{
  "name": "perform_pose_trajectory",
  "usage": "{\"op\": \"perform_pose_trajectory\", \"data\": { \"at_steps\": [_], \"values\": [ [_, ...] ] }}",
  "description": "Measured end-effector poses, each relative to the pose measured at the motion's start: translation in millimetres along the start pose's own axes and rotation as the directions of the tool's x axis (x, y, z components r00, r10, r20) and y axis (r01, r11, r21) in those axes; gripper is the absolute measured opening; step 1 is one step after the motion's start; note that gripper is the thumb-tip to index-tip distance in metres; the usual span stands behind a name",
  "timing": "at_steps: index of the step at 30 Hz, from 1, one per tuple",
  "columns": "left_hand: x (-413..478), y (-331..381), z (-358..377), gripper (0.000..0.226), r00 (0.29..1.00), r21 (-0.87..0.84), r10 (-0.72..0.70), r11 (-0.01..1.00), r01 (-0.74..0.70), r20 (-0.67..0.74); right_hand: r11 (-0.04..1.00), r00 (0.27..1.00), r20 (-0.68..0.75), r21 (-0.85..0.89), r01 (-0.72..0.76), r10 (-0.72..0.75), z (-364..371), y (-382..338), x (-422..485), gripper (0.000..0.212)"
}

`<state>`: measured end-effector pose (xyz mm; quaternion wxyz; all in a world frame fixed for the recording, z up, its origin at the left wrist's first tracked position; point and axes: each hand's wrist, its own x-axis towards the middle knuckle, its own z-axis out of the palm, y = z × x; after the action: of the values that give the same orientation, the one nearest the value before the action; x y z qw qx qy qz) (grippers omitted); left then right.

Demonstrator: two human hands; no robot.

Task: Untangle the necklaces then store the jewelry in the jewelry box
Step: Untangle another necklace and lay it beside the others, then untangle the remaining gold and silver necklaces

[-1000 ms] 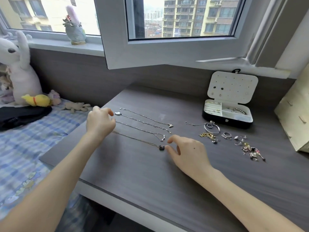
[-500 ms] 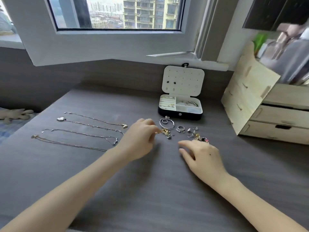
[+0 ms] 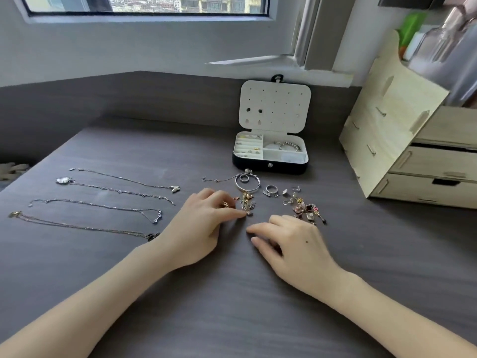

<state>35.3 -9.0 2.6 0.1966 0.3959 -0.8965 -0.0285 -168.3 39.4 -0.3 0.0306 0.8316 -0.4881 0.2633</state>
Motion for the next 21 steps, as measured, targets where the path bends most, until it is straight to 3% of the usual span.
{"op": "perform_pose_trajectory", "data": {
  "at_steps": [4,8,12,21],
  "values": [
    [-9.0,-3.6,-4.0,0.059,1.000,-0.021,0.028,0.999,-0.028,-0.002,0.993,0.998,-0.022,0.104,-0.055,0.057,-2.2,0.5,4.7,0.025],
    [-6.1,-3.0,-2.6,0.055,1.000,-0.002,0.012,1.000,-0.012,-0.013,0.991,0.992,0.022,0.036,-0.128,0.127,1.5,4.1,26.2,0.031],
    [-3.6,-2.2,1.6,0.051,0.999,0.016,0.010,1.000,-0.009,-0.035,0.982,0.977,0.100,0.022,-0.190,0.187,5.6,-0.6,41.4,0.022],
    [-6.8,-3.0,-0.6,0.048,1.000,-0.020,0.023,1.000,-0.023,-0.007,0.985,0.964,0.222,0.063,-0.161,0.144,-10.3,-10.8,22.0,0.018]
  ]
}}
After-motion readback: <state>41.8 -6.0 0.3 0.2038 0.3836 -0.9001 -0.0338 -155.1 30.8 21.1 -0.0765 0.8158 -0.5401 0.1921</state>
